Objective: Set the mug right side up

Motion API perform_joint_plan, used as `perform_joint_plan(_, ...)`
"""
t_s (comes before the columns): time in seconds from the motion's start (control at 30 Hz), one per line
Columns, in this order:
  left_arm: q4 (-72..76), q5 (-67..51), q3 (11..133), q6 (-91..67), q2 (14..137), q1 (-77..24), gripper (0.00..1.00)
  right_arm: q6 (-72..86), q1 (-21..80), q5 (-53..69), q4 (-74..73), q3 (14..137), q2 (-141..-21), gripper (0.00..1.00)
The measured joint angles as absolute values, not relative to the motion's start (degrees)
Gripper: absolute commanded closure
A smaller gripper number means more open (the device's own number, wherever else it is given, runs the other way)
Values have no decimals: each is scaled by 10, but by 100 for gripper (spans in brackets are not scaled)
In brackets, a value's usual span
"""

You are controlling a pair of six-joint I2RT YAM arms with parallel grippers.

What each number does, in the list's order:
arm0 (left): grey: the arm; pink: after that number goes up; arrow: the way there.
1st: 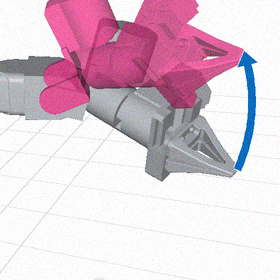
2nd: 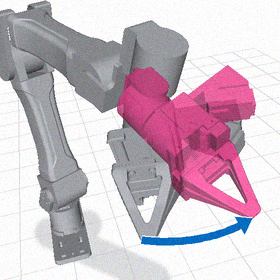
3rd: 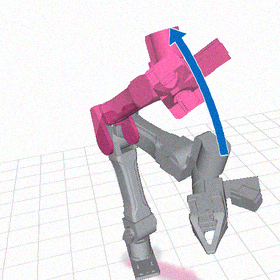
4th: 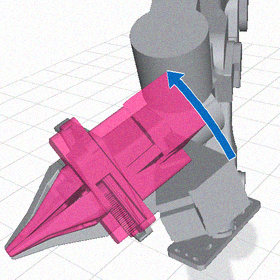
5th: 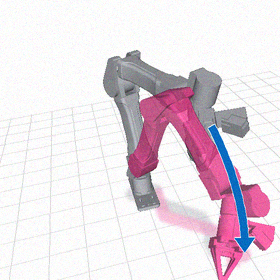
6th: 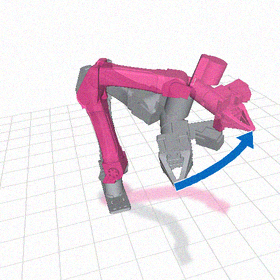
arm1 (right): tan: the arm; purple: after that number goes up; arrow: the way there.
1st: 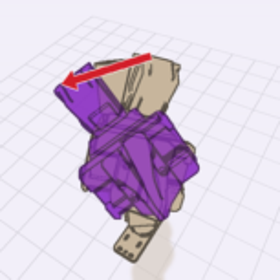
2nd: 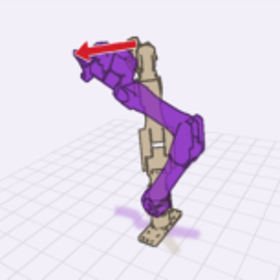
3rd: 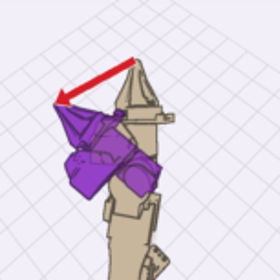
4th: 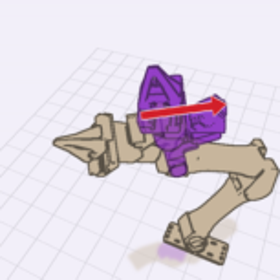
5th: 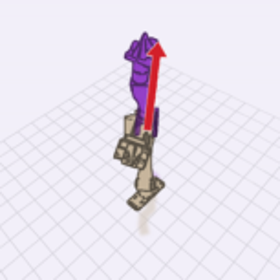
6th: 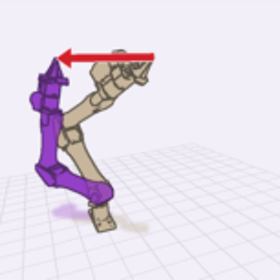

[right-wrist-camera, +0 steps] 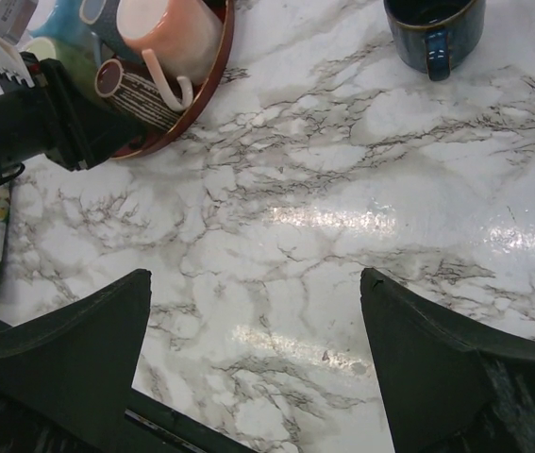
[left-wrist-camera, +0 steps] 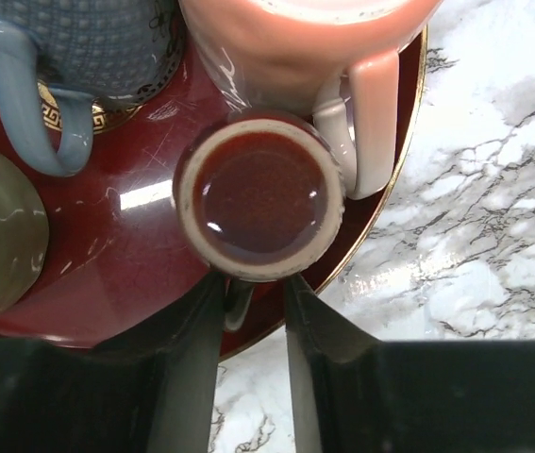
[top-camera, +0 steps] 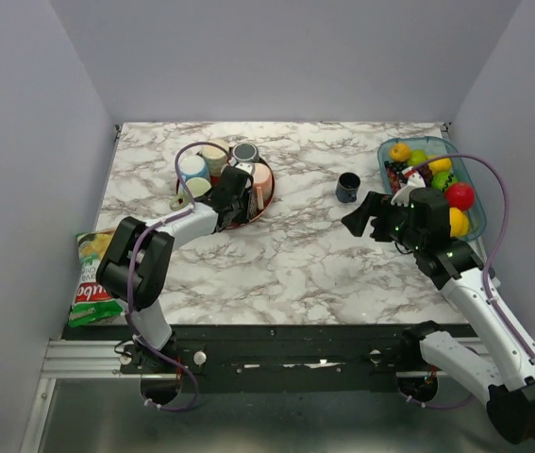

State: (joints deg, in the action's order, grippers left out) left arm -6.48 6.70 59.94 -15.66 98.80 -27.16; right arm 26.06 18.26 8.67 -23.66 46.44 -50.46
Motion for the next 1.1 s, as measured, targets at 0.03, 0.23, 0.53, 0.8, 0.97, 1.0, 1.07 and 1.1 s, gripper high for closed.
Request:
perform_joint_plan(0.03,-65,67,602,-156,991,-271,71,261,183,87,-237,464,-505,4)
perform_joint_plan(0.23,-69,69,604,-156,1000,-272,98,262,183,86,-236,461,-505,5)
perform_joint_plan(0.53,-70,77,605,-160,1000,-272,100,269,183,87,-236,460,-509,5)
perform_joint_plan(0.8,-110,96,607,-166,969,-286,100,275,183,88,-236,460,-499,0)
perform_joint_plan(0.97,-155,105,618,-175,901,-307,100,275,183,94,-228,457,-460,0)
perform_joint_plan(1.0,-166,106,622,-178,882,-310,100,275,183,100,-224,457,-452,0)
perform_joint_plan(1.07,-181,105,628,-187,845,-316,100,277,183,116,-215,457,-441,0)
perform_joint_plan(1.1,-189,102,632,-192,828,-316,100,281,183,128,-210,457,-438,0)
